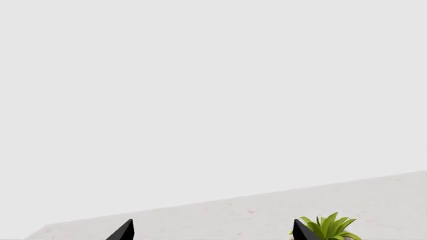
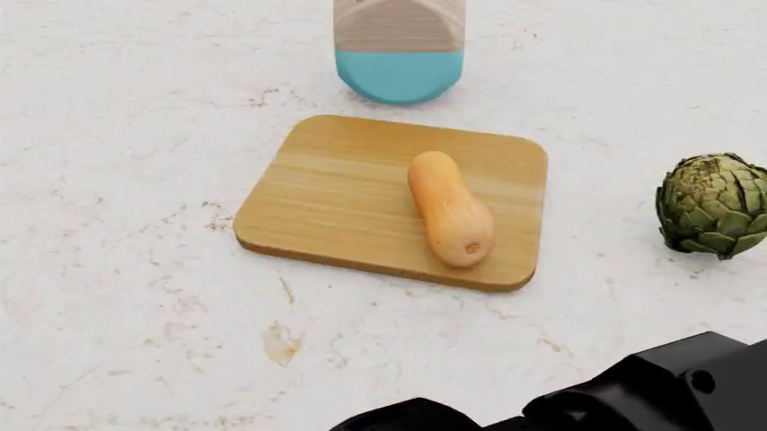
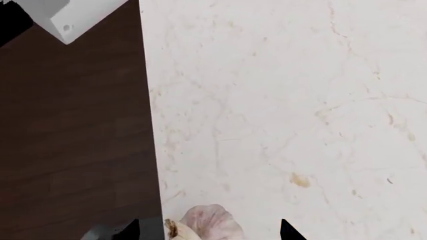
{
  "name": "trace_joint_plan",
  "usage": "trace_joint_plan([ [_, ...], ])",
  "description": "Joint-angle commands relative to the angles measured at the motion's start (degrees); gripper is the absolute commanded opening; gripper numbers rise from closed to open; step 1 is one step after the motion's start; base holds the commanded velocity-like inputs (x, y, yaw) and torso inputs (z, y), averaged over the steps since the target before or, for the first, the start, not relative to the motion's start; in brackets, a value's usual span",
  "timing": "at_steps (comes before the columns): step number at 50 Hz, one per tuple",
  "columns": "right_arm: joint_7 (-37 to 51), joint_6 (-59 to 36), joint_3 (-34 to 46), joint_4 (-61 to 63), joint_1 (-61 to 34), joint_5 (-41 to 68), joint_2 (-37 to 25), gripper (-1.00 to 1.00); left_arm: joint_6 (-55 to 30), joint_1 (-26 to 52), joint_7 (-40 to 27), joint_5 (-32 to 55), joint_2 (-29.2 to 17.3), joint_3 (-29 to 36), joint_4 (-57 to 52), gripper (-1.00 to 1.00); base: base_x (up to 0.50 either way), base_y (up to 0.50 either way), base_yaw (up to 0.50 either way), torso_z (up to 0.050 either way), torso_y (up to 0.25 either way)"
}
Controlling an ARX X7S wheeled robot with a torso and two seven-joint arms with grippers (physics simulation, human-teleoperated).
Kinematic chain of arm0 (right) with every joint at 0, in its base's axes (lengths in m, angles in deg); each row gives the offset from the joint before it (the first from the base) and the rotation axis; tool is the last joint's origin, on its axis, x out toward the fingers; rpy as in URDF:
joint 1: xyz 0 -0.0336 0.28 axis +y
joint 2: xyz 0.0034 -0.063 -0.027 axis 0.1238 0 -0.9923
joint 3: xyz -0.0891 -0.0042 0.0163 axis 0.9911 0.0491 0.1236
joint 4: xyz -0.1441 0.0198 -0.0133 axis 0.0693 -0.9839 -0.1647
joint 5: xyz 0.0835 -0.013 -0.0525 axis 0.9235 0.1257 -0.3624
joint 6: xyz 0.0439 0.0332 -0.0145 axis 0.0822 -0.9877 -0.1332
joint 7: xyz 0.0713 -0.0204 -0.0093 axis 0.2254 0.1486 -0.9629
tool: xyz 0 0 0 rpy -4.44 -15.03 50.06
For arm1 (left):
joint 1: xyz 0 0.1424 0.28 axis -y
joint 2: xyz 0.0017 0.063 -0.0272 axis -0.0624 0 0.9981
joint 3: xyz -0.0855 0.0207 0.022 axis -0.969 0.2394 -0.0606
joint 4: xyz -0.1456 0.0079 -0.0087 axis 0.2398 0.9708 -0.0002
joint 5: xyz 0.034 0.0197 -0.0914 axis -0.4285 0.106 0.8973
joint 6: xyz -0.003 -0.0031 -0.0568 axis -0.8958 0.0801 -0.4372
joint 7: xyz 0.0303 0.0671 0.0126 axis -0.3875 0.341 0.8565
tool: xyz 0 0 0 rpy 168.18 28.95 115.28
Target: Clear the non-vegetable object off the cutting board and place the vegetables onto it.
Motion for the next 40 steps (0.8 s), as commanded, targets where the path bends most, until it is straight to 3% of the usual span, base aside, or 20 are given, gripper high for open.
trace_joint_plan([
  [1,-0.84,0.18,1.58,0.46,3.57,-2.83,-0.16,1.00,0.50,-0.39,0.10,-0.28,-0.37,0.27,-0.02,1.00,0.00,0.00,0.00,0.000,0.000],
  [40,-0.76,1.78,6.56,2.64,12.17,-8.39,-2.21,1.00,1.02,-0.52,-0.83,1.02,-0.92,0.23,-0.23,1.00,0.00,0.00,0.00,0.000,0.000],
])
